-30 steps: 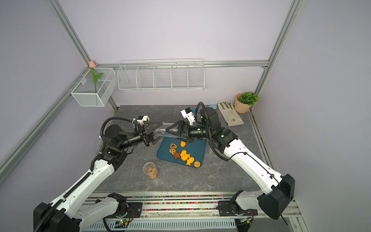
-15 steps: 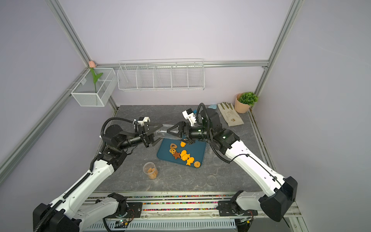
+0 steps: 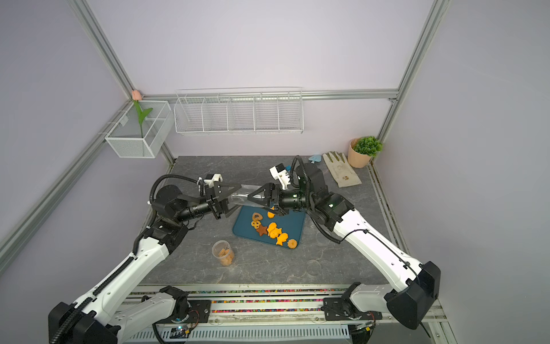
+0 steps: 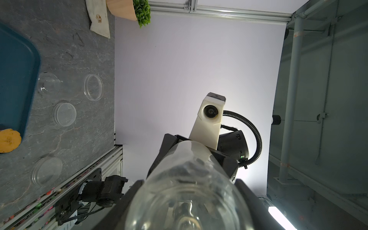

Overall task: Pour the cookies out of the jar
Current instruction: Place the jar at the center of the board.

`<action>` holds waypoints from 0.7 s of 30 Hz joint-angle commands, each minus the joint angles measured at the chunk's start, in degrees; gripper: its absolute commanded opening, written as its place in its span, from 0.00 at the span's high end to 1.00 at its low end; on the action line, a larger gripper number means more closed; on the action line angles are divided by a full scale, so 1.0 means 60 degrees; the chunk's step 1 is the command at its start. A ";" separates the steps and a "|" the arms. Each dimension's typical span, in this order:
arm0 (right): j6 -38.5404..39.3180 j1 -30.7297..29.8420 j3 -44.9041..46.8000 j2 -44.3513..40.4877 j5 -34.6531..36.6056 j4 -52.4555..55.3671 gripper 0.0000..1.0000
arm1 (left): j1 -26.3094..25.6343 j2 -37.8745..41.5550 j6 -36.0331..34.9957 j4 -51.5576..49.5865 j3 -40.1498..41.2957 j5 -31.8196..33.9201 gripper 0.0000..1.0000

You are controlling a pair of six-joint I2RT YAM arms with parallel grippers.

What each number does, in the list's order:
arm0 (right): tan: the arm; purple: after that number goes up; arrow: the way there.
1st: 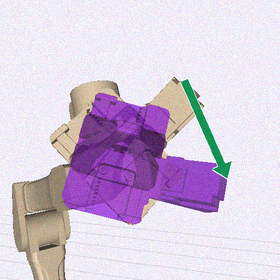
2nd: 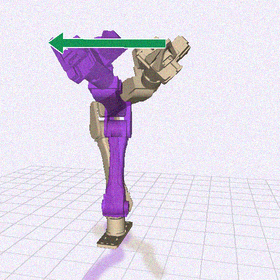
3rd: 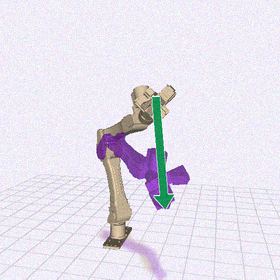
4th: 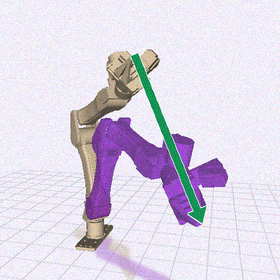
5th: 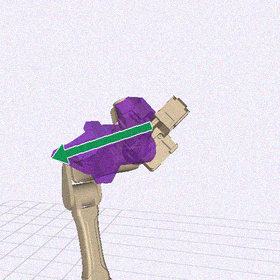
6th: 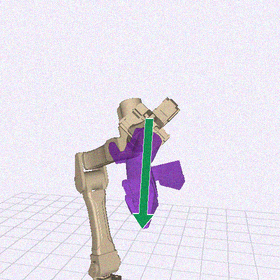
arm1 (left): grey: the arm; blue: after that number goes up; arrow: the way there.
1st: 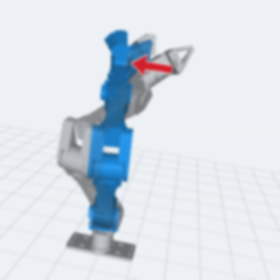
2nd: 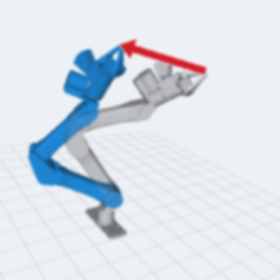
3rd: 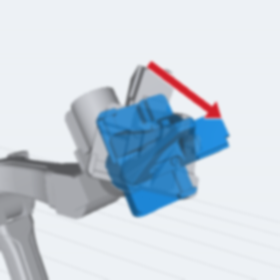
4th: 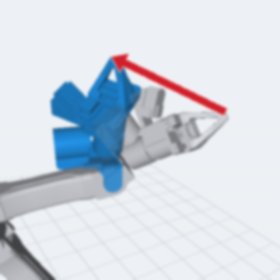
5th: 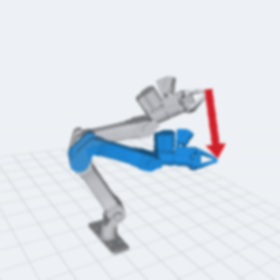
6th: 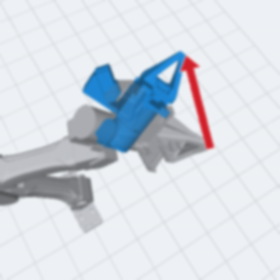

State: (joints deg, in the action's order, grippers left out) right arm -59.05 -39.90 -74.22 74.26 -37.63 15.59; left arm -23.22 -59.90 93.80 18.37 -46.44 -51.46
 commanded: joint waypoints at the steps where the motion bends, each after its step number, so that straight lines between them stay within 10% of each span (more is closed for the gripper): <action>1: -0.0345 -0.0044 0.0182 -0.0240 -0.0016 -0.0335 0.24 | -0.0026 0.0154 0.0015 0.0175 -0.0182 -0.0132 0.32; 21: -0.0483 -0.0041 0.0287 -0.0337 -0.0042 -0.0970 0.37 | -0.0023 0.0154 0.0260 0.0426 -0.0128 -0.0153 0.31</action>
State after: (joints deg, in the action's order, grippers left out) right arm -59.57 -39.94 -73.17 73.17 -37.76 12.93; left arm -23.22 -59.77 94.28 20.38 -46.44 -51.18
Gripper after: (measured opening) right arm 0.647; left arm 0.686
